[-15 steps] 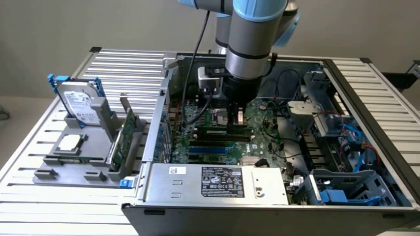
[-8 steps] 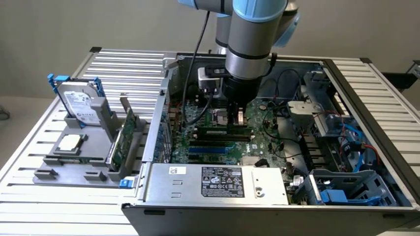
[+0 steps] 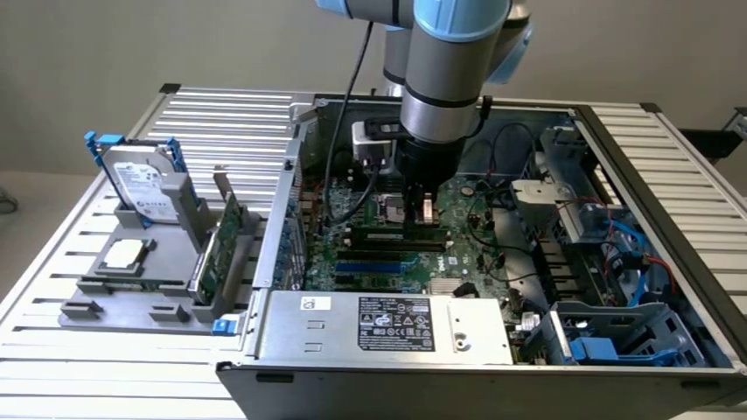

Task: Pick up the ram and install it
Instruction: 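Insert the ram into the slot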

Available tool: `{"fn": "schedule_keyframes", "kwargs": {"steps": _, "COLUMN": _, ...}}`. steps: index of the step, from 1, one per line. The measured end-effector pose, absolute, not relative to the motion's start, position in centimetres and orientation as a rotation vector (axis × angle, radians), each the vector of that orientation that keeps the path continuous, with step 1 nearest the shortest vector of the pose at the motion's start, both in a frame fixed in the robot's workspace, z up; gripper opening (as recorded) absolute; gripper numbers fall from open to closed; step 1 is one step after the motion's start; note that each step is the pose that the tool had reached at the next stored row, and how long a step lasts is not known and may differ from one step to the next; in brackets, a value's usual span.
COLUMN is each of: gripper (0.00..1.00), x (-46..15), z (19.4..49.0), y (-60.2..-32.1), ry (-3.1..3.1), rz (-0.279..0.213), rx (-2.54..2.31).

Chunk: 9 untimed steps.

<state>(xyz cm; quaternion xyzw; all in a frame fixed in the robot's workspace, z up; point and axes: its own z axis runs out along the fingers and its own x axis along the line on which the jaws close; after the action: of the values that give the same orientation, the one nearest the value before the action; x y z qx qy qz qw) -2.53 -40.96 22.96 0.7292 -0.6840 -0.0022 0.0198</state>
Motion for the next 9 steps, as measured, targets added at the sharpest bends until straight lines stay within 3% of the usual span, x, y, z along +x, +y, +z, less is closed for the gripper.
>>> {"fn": "schedule_keyframes", "kwargs": {"steps": 9, "gripper": 0.13, "x": -2.55, "z": 22.95, "y": -40.91, "ry": -2.131, "rz": -0.005, "rx": 2.258}}
